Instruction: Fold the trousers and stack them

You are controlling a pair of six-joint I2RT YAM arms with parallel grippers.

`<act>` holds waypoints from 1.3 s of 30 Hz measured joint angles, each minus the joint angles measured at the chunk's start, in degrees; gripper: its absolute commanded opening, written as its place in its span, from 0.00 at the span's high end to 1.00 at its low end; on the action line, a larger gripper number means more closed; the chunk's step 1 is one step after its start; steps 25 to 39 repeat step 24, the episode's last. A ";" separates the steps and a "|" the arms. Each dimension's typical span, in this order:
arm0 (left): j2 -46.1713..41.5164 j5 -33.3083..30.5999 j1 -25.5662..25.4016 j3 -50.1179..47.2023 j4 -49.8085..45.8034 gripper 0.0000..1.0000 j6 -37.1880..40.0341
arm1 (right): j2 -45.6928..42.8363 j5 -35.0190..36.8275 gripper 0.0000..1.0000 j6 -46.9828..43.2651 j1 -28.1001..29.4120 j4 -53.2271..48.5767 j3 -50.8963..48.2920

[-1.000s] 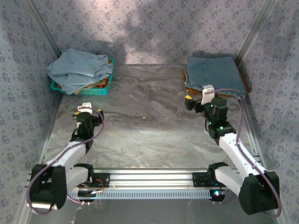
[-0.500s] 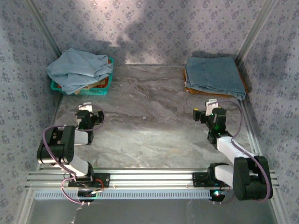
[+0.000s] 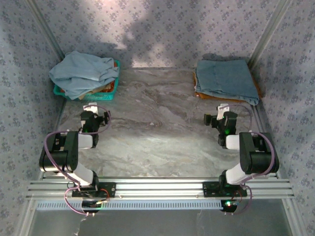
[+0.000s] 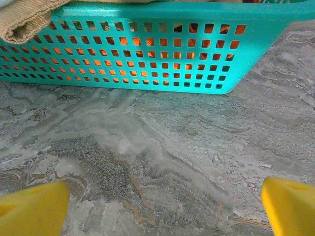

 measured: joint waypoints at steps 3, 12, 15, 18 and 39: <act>0.00 0.00 0.00 0.00 0.00 0.00 0.00 | 0.00 0.11 0.00 0.24 0.00 0.17 0.17; 0.00 0.00 0.00 0.00 0.00 0.00 0.00 | 0.00 0.46 0.00 0.26 0.00 0.17 0.17; 0.00 0.00 0.00 0.00 0.00 0.01 0.00 | 0.00 0.46 0.00 0.26 0.00 0.17 0.17; 0.00 0.02 0.00 0.00 -0.02 0.01 0.22 | 0.00 0.46 0.00 0.26 0.00 0.17 0.17; 0.00 0.85 0.00 0.02 -0.07 0.00 0.42 | 0.00 0.46 0.00 0.26 0.00 0.17 0.17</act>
